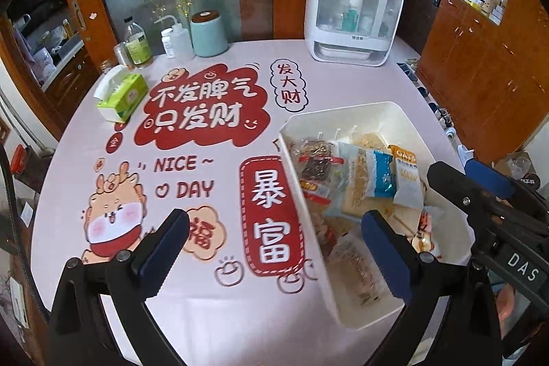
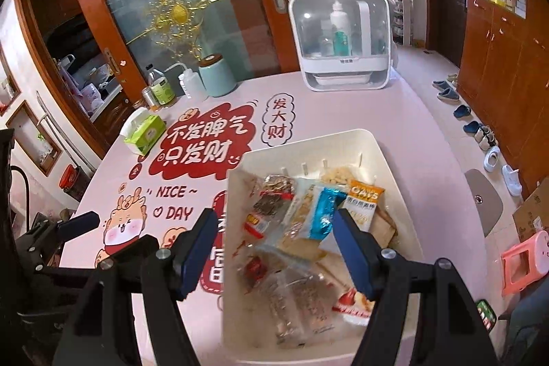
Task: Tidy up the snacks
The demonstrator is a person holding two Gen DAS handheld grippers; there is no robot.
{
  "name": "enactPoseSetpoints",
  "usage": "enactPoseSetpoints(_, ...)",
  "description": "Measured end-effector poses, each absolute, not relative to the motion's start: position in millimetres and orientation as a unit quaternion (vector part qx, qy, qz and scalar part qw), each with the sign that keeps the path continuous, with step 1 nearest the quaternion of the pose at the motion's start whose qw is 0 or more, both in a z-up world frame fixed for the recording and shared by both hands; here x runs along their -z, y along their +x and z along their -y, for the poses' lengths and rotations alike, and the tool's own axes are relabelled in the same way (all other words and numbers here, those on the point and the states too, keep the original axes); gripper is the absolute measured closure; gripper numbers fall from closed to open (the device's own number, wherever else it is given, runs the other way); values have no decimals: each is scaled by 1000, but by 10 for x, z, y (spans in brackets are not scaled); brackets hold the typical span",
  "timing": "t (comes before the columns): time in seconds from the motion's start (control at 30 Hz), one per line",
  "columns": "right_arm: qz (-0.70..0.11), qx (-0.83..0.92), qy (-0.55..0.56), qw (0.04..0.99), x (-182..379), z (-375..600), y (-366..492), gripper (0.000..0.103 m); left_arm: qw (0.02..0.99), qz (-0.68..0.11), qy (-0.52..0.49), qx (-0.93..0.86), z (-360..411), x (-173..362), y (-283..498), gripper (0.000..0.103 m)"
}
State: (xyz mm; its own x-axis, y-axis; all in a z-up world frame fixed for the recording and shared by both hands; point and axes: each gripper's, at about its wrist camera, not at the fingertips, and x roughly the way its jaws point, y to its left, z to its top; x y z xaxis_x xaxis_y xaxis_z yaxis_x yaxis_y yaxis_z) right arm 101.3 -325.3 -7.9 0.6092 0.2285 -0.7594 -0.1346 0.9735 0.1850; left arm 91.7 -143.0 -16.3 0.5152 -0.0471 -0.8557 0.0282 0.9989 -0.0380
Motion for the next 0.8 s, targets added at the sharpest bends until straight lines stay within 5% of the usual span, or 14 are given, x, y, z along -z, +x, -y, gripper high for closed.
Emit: enactPoseSetpoints(0.8, -421, -110, 49, 899, -192, 1654, 12, 33, 883, -468, -25, -24, -260, -145, -65, 2)
